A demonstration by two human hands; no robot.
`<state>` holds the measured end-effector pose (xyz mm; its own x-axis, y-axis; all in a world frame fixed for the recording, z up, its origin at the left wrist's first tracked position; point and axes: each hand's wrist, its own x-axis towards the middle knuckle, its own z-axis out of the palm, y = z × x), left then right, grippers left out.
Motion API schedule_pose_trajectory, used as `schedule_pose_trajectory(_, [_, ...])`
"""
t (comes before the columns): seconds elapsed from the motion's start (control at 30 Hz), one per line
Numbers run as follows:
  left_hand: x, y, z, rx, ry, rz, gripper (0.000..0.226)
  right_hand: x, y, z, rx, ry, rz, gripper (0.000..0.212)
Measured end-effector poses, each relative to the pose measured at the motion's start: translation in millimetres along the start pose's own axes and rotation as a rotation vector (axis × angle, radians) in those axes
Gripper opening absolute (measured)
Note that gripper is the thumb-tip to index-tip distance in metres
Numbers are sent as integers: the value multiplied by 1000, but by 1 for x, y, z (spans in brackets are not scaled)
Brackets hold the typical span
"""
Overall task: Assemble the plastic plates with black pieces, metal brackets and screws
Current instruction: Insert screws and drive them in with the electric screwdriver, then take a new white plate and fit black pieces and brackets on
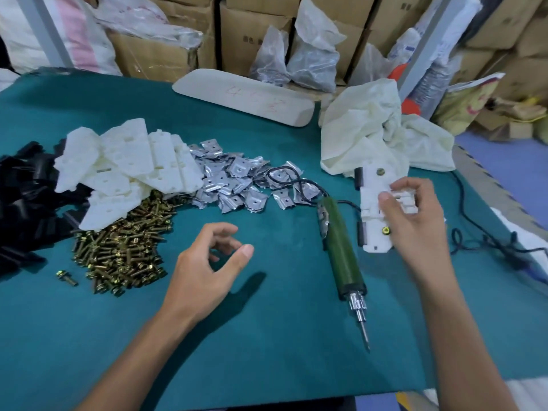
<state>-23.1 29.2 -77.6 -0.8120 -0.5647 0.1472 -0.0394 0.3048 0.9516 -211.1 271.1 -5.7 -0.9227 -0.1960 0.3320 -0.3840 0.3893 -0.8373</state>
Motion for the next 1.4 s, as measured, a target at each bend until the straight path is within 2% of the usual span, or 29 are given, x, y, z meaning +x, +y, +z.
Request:
schedule_pose_trajectory(0.1, [0, 0, 1, 0, -17, 0, 33, 40, 32, -27, -235, 66, 51, 10])
schedule_pose_trajectory(0.2, [0, 0, 1, -7, -21, 0, 32, 68, 62, -38, -371, 46, 173, 12])
schedule_pose_trajectory(0.33, [1, -3, 0, -14, -26, -2, 30, 76, 88, -36, -674, -11, 270, 33])
schedule_pose_trajectory(0.53, [3, -5, 0, -16, -27, -2, 29, 56, 89, -18, -769, -7, 239, 67])
schedule_pose_trajectory(0.93, [2, -8, 1, -33, -29, -9, 20, 74, 92, -36, -815, -34, 303, 72])
schedule_pose_trajectory(1.03, [4, -9, 1, -13, -13, -1, 16, 58, 66, -25, -700, 42, 209, 75])
schedule_pose_trajectory(1.1, [6, -8, -2, 48, 26, 17, 11, 31, 39, -11, -537, -65, 126, 78])
schedule_pose_trajectory(1.17, [11, -6, -9, 180, 71, 58, 8, -7, 19, 6, -432, -264, 69, 71])
schedule_pose_trajectory(1.27, [27, -1, -29, 392, 155, 165, 12, -56, 13, 29, -481, -467, -2, 74])
schedule_pose_trajectory(1.4, [65, 9, -69, 584, 300, 212, 14, -66, 17, 37, -492, -410, 82, 78])
